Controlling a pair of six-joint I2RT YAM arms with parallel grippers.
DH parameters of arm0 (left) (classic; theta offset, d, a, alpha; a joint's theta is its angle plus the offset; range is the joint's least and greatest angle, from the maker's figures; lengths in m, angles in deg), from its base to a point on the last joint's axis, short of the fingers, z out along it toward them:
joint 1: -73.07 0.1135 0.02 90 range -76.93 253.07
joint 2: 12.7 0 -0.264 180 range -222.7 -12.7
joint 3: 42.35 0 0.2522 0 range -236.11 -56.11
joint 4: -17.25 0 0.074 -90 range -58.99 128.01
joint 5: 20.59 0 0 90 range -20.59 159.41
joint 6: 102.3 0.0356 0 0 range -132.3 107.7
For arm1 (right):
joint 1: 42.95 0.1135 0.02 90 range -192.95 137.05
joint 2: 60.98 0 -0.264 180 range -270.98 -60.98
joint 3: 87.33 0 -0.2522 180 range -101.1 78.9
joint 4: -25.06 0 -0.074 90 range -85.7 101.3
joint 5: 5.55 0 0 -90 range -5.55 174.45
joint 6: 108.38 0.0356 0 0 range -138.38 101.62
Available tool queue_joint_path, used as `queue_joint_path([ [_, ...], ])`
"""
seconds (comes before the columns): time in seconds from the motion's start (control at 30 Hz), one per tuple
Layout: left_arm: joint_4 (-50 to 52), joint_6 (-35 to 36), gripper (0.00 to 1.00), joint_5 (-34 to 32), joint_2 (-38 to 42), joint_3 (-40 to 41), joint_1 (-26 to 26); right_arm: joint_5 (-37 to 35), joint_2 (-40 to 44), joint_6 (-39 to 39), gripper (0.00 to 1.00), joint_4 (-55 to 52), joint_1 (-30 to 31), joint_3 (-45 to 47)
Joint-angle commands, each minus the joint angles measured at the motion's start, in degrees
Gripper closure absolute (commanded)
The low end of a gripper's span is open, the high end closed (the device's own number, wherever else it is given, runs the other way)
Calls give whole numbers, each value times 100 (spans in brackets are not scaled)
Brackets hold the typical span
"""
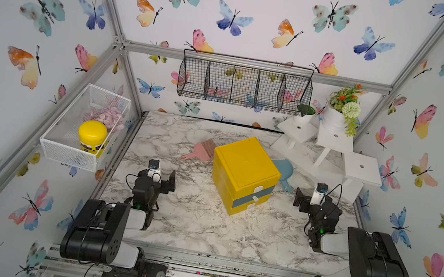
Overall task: Take the keys out of the drawer
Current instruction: Adjust the storage box at the center of the board.
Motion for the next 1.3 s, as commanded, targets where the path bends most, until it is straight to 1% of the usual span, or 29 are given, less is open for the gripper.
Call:
queue_joint_path([
  [0.0,-44,-19,2,-67,74,-32,-19,43,-55,-14,2,151,-9,29],
  [0.8,-50,-31,2,-54,74,-32,-9,37,-73,-20,2,171,-9,29],
  [0.9,-48,-30,2,-48,77,-40,-11,-31,-44,47,2,322,-9,51],
  [0.93,-47,-27,2,-48,83,-28,-10,-77,43,91,1,293,-6,27],
  [1.0,-67,-2,2,-45,241,-19,-15,-198,602,89,0,-549,-9,-132],
  [1.03,161,-16,4,-87,359,-137,-15,-219,884,118,0,-935,-9,-200],
  [1.07,744,-71,6,-177,495,-420,-15,-271,1211,158,1,-1257,-9,-240],
  [1.13,2672,-467,9,-439,705,-1302,-19,-351,1660,260,4,-1729,-9,-295],
  [1.17,3597,-710,10,-568,712,-1782,-20,-245,1864,329,6,-2066,-9,-425],
  [1.2,4231,-895,12,-605,686,-2148,-22,-100,2025,365,7,-2510,-9,-604],
  [1.27,5368,-1311,16,-470,650,-2793,-32,509,2249,517,11,-3728,-4,-1261],
])
